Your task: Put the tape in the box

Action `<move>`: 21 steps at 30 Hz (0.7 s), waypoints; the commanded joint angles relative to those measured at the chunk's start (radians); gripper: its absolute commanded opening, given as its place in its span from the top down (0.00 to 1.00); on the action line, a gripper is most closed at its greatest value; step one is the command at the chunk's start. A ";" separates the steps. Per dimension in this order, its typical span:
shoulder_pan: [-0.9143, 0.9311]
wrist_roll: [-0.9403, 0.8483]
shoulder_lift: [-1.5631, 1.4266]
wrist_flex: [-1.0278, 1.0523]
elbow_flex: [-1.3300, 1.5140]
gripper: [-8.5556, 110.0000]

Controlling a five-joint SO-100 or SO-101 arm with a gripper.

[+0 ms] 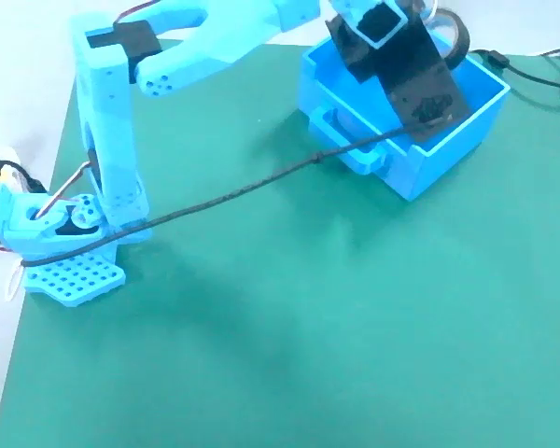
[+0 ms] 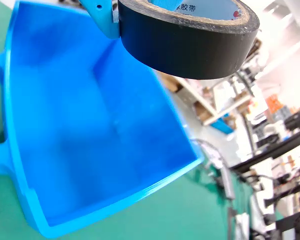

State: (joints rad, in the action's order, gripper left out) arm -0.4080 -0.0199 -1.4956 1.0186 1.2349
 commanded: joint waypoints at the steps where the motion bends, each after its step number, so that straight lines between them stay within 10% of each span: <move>1: -0.015 0.002 0.002 -0.037 -0.084 0.93; 21: -0.049 0.009 0.109 -0.071 -0.081 0.93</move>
State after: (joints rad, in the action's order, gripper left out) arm -0.4418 -0.0031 -1.3637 0.9664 1.2333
